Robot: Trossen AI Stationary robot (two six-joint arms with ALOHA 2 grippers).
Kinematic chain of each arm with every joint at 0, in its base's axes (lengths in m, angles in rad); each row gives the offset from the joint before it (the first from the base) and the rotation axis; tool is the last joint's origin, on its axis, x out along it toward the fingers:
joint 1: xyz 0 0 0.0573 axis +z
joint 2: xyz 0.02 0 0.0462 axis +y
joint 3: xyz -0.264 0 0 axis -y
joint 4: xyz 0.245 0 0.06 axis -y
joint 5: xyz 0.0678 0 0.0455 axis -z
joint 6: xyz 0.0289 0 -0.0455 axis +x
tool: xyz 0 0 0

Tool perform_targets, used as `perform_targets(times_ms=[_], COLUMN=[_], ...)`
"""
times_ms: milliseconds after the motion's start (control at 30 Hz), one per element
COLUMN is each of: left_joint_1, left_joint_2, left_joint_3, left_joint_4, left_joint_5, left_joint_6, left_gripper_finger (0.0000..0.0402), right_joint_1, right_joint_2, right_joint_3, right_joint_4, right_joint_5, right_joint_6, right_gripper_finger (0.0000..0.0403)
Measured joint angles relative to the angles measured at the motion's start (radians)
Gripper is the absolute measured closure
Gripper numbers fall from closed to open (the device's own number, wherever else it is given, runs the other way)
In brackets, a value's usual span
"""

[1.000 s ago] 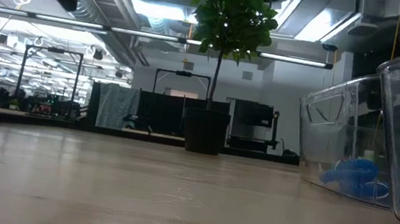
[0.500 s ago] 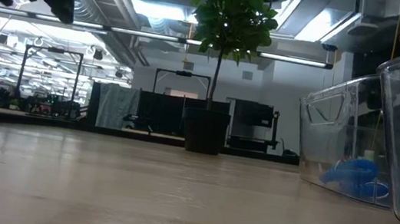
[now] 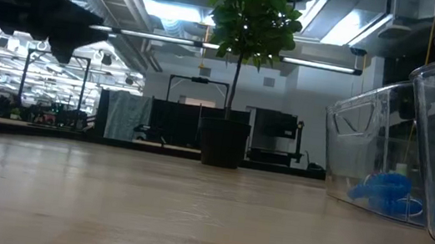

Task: Sort spring keychains
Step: Return to Home Position

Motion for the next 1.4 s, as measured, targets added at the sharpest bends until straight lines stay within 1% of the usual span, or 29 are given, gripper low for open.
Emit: perform_targets(times_ms=[100, 200, 267, 1400], left_joint_1=[-0.003, -0.003, -0.003, -0.003], left_joint_2=[-0.002, -0.002, -0.002, -0.002], left_joint_3=[0.000, 0.000, 0.000, 0.000], left_joint_4=[0.002, 0.002, 0.002, 0.002], left_joint_5=[-0.052, -0.056, -0.056, -0.054], left_joint_6=[-0.038, -0.131, -0.160, -0.164], left_gripper_finger=[0.0245, 0.0245, 0.0245, 0.0245], right_joint_1=[0.000, 0.000, 0.000, 0.000], right_joint_2=[0.000, 0.000, 0.000, 0.000], right_joint_3=[0.000, 0.000, 0.000, 0.000], right_joint_4=[0.000, 0.000, 0.000, 0.000], right_joint_5=[0.000, 0.000, 0.000, 0.000], right_joint_6=[0.000, 0.000, 0.000, 0.000], right_gripper_finger=[0.0249, 0.0249, 0.0249, 0.0249])
